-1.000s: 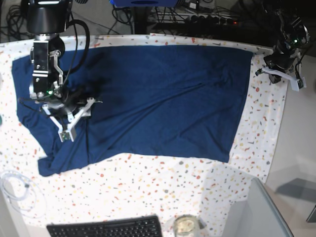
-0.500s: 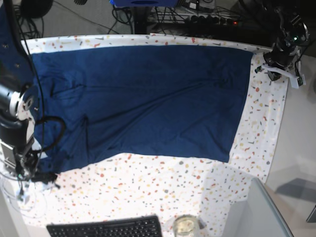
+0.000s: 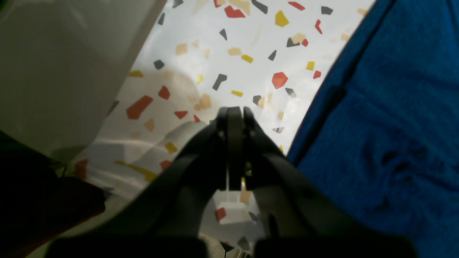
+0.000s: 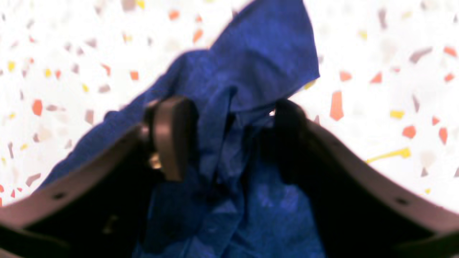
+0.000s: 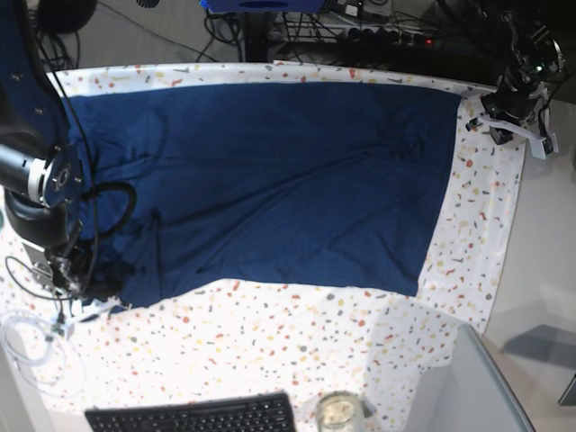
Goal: Layout the t-shirt on the table in an organized manner, then fold the t-shirt properly
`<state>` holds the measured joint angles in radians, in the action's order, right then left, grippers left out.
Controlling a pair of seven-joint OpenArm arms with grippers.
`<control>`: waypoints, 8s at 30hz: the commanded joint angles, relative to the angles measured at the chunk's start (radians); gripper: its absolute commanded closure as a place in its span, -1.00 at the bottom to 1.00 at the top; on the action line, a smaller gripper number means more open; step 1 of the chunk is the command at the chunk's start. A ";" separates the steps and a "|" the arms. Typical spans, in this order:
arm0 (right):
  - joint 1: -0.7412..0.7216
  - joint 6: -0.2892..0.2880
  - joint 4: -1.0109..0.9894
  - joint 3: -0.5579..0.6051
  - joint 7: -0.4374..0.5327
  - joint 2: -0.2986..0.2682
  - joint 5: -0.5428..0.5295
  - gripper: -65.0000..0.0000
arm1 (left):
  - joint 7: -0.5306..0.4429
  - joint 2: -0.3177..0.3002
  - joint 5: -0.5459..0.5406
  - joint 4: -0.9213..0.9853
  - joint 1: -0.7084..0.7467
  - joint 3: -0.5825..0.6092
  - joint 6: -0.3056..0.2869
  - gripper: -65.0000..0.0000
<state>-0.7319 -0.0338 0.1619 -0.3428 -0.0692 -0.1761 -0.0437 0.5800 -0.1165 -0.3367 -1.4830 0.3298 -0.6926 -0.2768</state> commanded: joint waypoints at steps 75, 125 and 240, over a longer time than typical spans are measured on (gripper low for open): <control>0.671 -0.466 1.445 0.124 -0.702 0.261 0.000 0.08 | -0.021 -0.009 -0.003 -0.012 -0.002 -0.003 -0.002 1.00; 0.567 -0.318 1.445 0.752 -0.577 0.290 -0.005 1.00 | -0.019 -0.015 -0.003 -0.026 0.019 -0.111 -0.002 1.00; 1.055 -0.499 1.505 -0.514 -0.581 0.117 -0.557 -0.94 | -0.016 0.122 -0.005 -0.172 0.137 -0.181 -0.298 0.96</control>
<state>0.3302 -0.5156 1.6489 -0.8581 -0.6701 -0.0494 -0.5766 0.5808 0.0147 -0.3328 -1.6424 0.4625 -0.8654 -0.5755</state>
